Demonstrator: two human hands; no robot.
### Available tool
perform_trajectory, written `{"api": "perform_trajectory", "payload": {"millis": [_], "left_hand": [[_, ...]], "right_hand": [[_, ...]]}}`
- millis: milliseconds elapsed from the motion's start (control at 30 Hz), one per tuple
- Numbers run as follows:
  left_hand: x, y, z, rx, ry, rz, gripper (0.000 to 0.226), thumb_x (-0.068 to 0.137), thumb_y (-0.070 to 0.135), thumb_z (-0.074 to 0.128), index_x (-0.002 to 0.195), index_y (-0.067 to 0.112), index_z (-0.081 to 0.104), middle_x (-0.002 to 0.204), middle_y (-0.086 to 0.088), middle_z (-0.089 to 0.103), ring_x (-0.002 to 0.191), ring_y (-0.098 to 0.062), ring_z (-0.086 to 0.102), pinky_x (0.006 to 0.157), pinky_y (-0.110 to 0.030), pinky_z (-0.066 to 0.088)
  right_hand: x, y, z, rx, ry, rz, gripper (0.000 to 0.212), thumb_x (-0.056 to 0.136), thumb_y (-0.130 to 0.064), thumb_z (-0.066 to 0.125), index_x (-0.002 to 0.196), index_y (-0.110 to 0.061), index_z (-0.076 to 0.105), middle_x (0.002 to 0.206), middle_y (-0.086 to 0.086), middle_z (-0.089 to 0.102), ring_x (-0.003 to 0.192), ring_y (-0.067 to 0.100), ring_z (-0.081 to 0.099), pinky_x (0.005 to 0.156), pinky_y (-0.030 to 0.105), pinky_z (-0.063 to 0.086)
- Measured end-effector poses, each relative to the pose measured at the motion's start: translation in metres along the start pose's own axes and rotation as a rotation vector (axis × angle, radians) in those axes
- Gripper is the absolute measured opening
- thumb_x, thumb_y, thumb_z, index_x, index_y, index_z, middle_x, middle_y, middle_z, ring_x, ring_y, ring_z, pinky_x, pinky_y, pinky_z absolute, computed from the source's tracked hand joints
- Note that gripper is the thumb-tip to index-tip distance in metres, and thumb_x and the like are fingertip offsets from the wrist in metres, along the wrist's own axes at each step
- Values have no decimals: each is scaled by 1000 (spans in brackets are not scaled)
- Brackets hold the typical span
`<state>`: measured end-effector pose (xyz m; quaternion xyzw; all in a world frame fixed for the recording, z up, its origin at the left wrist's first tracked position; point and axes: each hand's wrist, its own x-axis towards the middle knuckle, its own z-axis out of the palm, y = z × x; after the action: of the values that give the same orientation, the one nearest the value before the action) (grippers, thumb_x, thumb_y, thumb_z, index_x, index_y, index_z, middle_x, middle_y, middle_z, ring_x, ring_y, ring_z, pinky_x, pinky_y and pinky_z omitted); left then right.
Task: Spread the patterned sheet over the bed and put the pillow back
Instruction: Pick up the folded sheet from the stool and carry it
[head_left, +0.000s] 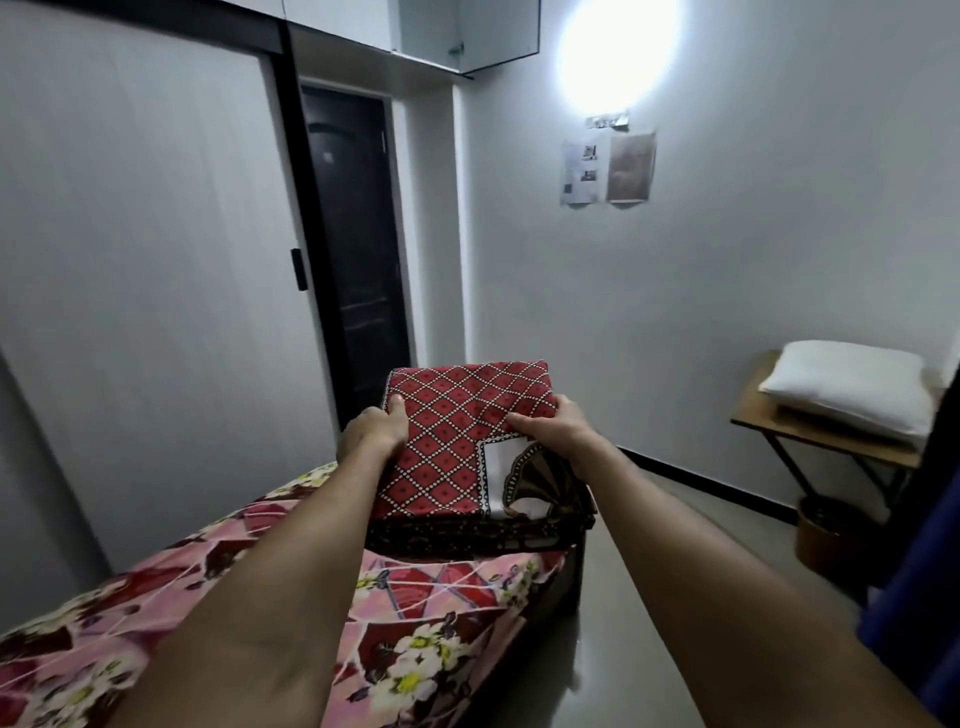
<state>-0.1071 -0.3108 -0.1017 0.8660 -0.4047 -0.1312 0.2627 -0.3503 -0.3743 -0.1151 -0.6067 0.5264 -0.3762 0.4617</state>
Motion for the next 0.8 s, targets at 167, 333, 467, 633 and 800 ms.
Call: {"api": "perform_trajectory", "payload": {"millis": [167, 333, 467, 633, 800], "left_hand": [[22, 50, 37, -23, -58, 102, 74, 100, 63, 19, 133, 10, 58, 132, -15, 62, 120, -36, 58, 101, -44, 46], [53, 98, 67, -29, -96, 166, 73, 101, 62, 21, 134, 8, 57, 133, -15, 61, 121, -36, 57, 98, -42, 44], [90, 130, 83, -25, -116, 218, 74, 101, 62, 21, 134, 8, 58, 135, -16, 60, 124, -36, 55, 99, -42, 44], [136, 170, 97, -12, -137, 282, 73, 101, 61, 21, 135, 7, 56, 137, -17, 59, 126, -37, 54, 100, -42, 43], [171, 200, 120, -4, -173, 338, 73, 102, 60, 21, 134, 4, 56, 137, -18, 58, 127, -37, 54, 101, -42, 43]], "right_hand": [[30, 17, -44, -30, 98, 46, 86, 42, -61, 88, 116, -26, 60, 106, -3, 73, 96, 20, 72, 93, 42, 58], [66, 23, -76, -43, 193, 53, 90, 38, -65, 85, 116, -27, 62, 105, -4, 74, 95, 19, 72, 91, 42, 59], [100, 19, -89, -50, 256, 53, 87, 42, -64, 86, 116, -27, 61, 106, -4, 73, 96, 20, 72, 92, 42, 58], [140, 15, -97, -60, 326, 47, 81, 50, -60, 87, 117, -24, 62, 106, -3, 73, 96, 19, 71, 93, 42, 58], [174, 19, -107, -53, 378, 71, 83, 45, -62, 86, 115, -25, 61, 106, -3, 72, 98, 20, 71, 94, 43, 57]]}}
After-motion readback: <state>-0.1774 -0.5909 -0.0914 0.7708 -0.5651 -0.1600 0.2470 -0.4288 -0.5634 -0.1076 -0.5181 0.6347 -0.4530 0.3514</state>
